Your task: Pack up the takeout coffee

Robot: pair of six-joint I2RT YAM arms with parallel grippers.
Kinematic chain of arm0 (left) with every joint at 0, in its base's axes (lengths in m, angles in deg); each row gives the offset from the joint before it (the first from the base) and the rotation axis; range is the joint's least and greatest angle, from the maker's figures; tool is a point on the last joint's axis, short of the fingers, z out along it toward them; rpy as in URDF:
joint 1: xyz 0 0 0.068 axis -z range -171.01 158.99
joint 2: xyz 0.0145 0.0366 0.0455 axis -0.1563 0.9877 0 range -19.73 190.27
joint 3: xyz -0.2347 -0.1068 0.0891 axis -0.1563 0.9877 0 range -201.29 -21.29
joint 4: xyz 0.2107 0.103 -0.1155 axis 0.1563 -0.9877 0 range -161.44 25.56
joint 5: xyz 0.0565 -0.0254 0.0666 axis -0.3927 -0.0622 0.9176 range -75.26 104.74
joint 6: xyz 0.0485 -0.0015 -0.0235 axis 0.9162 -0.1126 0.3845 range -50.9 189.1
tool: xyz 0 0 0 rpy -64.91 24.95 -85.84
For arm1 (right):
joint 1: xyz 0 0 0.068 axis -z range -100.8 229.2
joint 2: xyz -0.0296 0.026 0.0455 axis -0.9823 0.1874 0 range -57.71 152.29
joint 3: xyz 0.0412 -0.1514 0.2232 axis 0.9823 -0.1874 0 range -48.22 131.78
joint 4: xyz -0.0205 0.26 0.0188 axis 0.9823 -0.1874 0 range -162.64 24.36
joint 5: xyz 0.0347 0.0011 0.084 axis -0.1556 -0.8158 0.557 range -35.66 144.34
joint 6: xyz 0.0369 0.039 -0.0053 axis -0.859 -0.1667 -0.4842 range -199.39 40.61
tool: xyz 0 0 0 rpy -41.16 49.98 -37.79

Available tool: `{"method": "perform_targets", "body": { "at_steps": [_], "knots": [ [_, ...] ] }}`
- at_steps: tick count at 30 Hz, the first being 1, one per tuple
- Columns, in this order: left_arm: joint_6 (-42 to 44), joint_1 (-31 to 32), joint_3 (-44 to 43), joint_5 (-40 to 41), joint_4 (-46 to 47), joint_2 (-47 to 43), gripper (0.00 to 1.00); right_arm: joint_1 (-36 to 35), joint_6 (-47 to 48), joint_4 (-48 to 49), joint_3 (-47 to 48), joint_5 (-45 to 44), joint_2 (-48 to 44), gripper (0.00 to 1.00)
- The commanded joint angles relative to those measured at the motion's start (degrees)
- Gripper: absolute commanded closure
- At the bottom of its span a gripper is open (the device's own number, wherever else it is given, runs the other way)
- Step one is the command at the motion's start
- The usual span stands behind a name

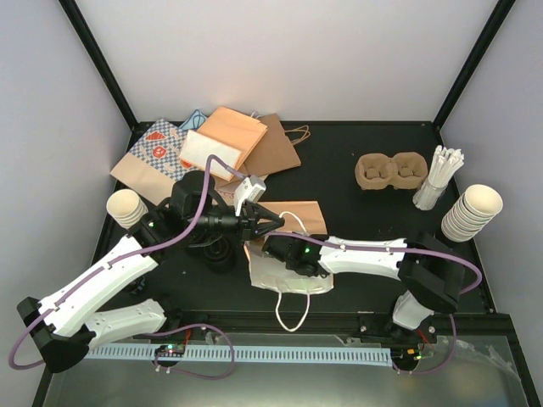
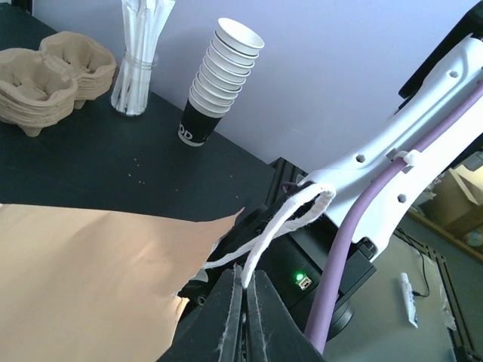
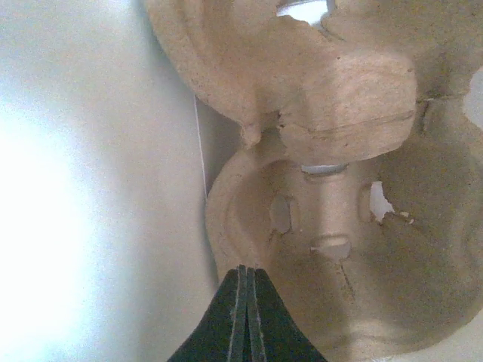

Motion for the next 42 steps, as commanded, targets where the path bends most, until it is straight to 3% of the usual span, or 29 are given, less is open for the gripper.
{"method": "perform_targets", "body": {
  "at_steps": [1, 20, 23, 28, 31, 37, 40, 42],
  "knots": [
    [-0.56, 0.77, -1.52, -1.51, -0.18, -0.21, 0.98, -0.18, -0.62, 1.15, 0.24, 3.46, -2.84, 0.99],
    [-4.69, 0.95, -3.23, -3.01, 2.24, -0.90, 0.95, -0.20, 3.39, 3.09, 1.98, 5.14, -1.74, 0.99],
    [-4.73, 0.95, -3.41, -2.89, 2.28, -0.99, 0.85, -0.20, 3.45, 3.16, 1.92, 5.52, -1.44, 0.99],
    [-4.48, 0.96, -4.30, -1.34, 1.76, -1.97, 0.53, -0.19, 3.57, 2.86, 1.67, 5.86, -1.65, 0.99],
    [-4.02, 0.72, -8.52, 2.14, -3.32, -2.22, 0.31, -0.20, 3.77, 2.79, 1.55, 5.94, -1.92, 0.99],
    [0.17, -0.44, -20.13, 13.51, -15.79, -1.60, 0.03, -0.20, 3.99, 2.61, 1.55, 6.17, -2.06, 0.99],
    [-0.50, -3.67, -23.06, 22.60, -20.43, -1.71, 0.01, -0.20, 4.10, 2.61, 1.60, 6.29, -2.10, 0.99],
    [-1.36, -8.38, -23.21, 23.67, -21.53, -1.50, 0.01, -0.18, 4.15, 2.49, 1.55, 6.34, -2.11, 0.99]
  ]
}}
